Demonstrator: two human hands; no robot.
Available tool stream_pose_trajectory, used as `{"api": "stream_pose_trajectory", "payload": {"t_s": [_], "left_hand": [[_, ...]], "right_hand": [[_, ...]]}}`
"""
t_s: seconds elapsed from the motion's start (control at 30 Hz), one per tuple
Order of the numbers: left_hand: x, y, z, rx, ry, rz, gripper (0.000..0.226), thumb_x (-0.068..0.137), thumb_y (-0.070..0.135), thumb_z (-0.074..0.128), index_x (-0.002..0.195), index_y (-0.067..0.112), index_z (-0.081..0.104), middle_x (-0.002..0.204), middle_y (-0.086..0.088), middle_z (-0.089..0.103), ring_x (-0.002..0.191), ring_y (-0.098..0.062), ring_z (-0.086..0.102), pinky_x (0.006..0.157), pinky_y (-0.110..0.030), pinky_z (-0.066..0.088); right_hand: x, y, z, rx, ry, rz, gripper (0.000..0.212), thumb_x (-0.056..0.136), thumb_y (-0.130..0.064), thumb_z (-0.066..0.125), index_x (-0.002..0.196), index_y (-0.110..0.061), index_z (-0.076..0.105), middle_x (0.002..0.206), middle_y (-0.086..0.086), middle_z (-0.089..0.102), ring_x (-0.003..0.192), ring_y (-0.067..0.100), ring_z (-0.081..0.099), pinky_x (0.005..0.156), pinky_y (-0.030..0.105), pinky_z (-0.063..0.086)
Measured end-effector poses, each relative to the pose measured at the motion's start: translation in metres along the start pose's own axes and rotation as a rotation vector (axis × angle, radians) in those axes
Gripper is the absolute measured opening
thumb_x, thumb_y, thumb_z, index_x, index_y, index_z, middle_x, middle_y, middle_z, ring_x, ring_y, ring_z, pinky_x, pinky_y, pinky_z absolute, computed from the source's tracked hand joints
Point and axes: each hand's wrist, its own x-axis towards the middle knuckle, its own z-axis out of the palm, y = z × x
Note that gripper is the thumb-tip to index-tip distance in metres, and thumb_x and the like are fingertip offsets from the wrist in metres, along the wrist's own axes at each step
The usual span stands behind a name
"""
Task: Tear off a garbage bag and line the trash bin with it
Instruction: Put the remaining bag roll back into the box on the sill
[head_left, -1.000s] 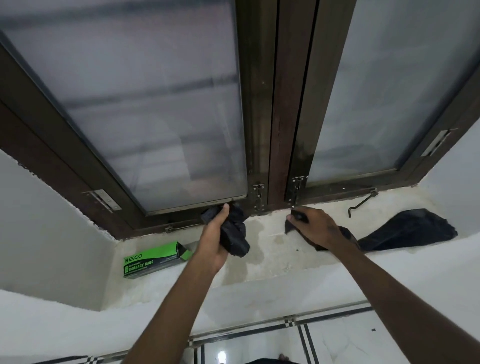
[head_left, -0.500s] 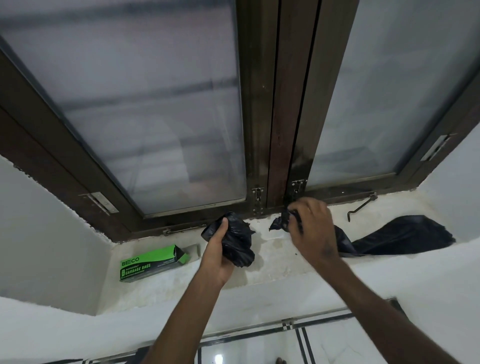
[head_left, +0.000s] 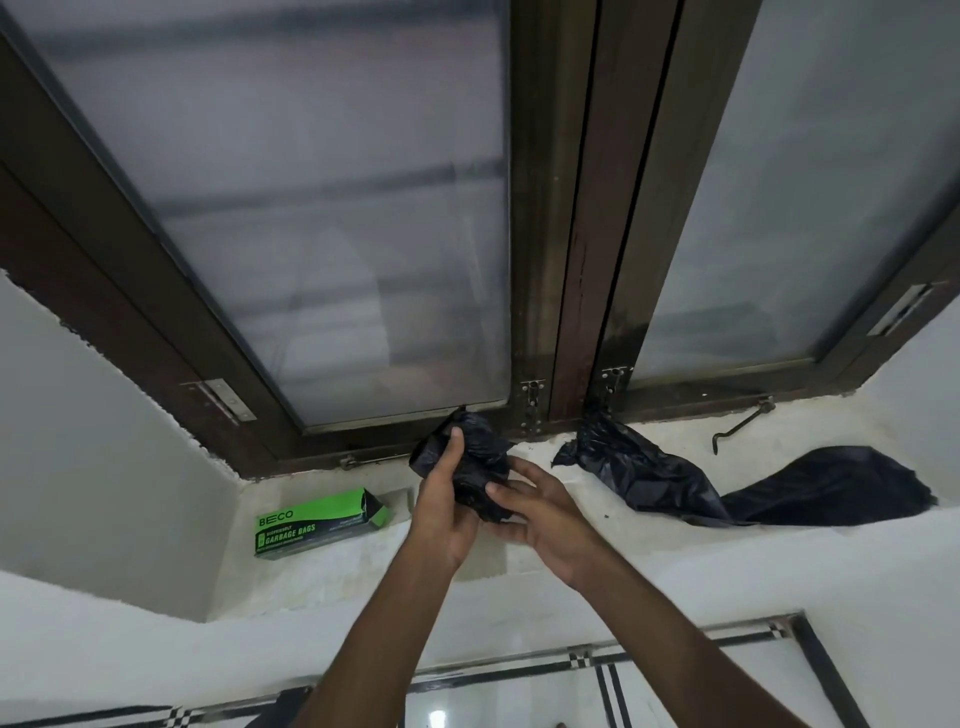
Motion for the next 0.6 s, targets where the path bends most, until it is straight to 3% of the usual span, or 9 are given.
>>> {"api": "stream_pose_trajectory", "payload": {"t_s": [0.1, 0.2, 0.33, 0.4, 0.5, 0.6], "left_hand": [[-0.002, 0.011, -0.009, 0.099, -0.026, 0.079, 0.045, 0.089, 0.026, 0.068, 0.128, 0.004, 0.063, 0.126, -0.018, 0.068, 0.118, -0.031, 0.064, 0.092, -0.037, 0.054], [-0.006, 0.023, -0.026, 0.29, 0.005, 0.196, 0.034, 0.087, 0.016, 0.072, 0.121, 0.013, 0.068, 0.115, -0.007, 0.075, 0.102, -0.017, 0.071, 0.078, -0.027, 0.057], [-0.016, 0.038, -0.051, 0.494, -0.069, 0.185, 0.027, 0.086, 0.012, 0.072, 0.112, 0.019, 0.068, 0.107, -0.003, 0.076, 0.097, -0.019, 0.071, 0.078, -0.032, 0.059], [-0.019, 0.047, -0.06, 0.514, -0.089, 0.215, 0.03, 0.087, 0.003, 0.07, 0.113, 0.017, 0.067, 0.1, -0.001, 0.076, 0.094, -0.02, 0.072, 0.075, -0.033, 0.062], [-0.022, 0.06, -0.069, 0.572, -0.146, 0.278, 0.032, 0.087, -0.007, 0.066, 0.113, 0.012, 0.067, 0.104, -0.006, 0.074, 0.101, -0.025, 0.071, 0.08, -0.036, 0.062], [-0.024, 0.065, -0.075, 0.573, -0.19, 0.317, 0.032, 0.091, -0.014, 0.055, 0.1, 0.011, 0.073, 0.116, -0.012, 0.071, 0.109, -0.029, 0.069, 0.085, -0.033, 0.06]], "right_hand": [[0.002, -0.007, 0.006, -0.035, -0.003, 0.016, 0.04, 0.088, -0.005, 0.07, 0.127, -0.008, 0.062, 0.122, 0.02, 0.069, 0.107, 0.032, 0.07, 0.086, 0.041, 0.058], [0.005, -0.014, 0.01, -0.044, -0.034, 0.024, 0.033, 0.088, -0.003, 0.068, 0.121, -0.008, 0.067, 0.121, 0.018, 0.069, 0.109, 0.029, 0.069, 0.085, 0.039, 0.058], [0.014, -0.019, 0.022, -0.039, -0.051, 0.036, 0.032, 0.089, 0.0, 0.06, 0.118, -0.012, 0.069, 0.111, 0.011, 0.074, 0.1, 0.022, 0.07, 0.085, 0.04, 0.058], [0.019, -0.021, 0.025, -0.041, -0.048, 0.026, 0.03, 0.089, 0.002, 0.058, 0.114, -0.011, 0.069, 0.102, 0.008, 0.074, 0.091, 0.02, 0.069, 0.075, 0.036, 0.06], [0.023, -0.021, 0.029, -0.077, -0.061, 0.004, 0.025, 0.088, 0.01, 0.057, 0.089, -0.011, 0.071, 0.091, 0.006, 0.07, 0.083, 0.02, 0.065, 0.064, 0.029, 0.056], [0.028, -0.018, 0.035, -0.083, -0.065, -0.046, 0.035, 0.086, 0.021, 0.046, 0.073, -0.006, 0.064, 0.099, 0.009, 0.066, 0.087, 0.023, 0.062, 0.066, 0.028, 0.055]]}}
